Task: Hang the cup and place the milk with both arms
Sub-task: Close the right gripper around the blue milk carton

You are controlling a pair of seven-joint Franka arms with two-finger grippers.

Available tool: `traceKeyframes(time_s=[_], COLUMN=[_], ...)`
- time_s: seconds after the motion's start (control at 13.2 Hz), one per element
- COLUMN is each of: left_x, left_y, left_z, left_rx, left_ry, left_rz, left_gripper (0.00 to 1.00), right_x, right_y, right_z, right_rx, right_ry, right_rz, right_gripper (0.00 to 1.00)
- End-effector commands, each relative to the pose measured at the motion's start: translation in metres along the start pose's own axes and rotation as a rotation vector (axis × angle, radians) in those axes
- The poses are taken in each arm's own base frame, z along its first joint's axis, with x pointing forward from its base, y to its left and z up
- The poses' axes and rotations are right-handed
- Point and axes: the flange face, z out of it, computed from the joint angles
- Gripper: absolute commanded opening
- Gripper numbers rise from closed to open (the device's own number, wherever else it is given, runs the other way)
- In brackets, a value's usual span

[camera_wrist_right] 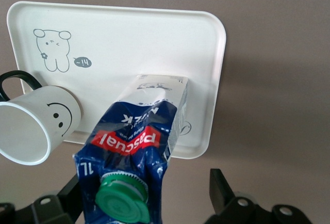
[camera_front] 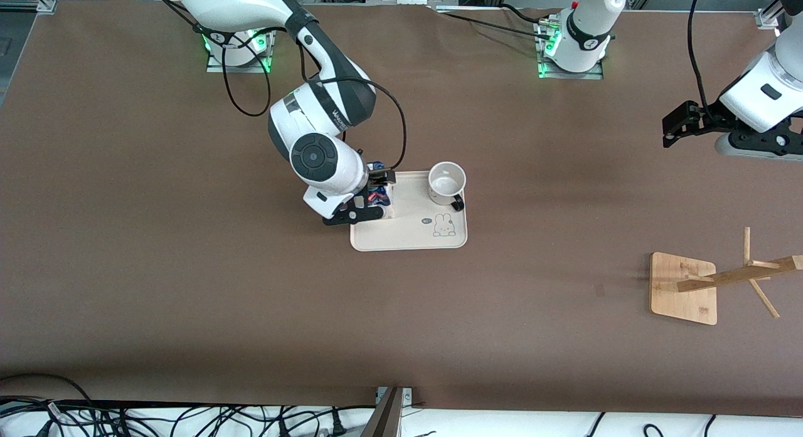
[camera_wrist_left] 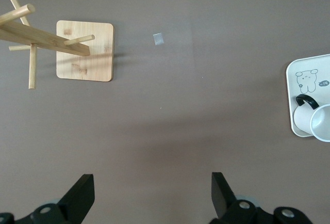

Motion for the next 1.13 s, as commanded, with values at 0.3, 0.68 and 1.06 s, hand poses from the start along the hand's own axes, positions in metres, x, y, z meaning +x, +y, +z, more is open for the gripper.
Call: traceKeyframes(time_s=[0.3, 0.68, 1.06], left_x=[0.018, 0.001, 0.001], left_y=[0.004, 0.008, 0.018], left_z=[0.017, 0.029, 0.029], left_rx=[-0.023, -0.031, -0.028], left_ry=[-0.045, -0.201, -0.204], left_rz=[0.011, 0.032, 0.048], left_gripper=[1.0, 1.0, 1.0], right_x=[-0.002, -0.002, -0.004], right_y=[0.002, 0.001, -0.001], right_z=[0.003, 0.001, -0.002], right_rx=[-0.012, -0.008, -0.013], right_ry=[-0.006, -0.001, 0.002], right_rz=[-0.04, -0.039, -0.038], right_gripper=[0.71, 0.59, 0.48])
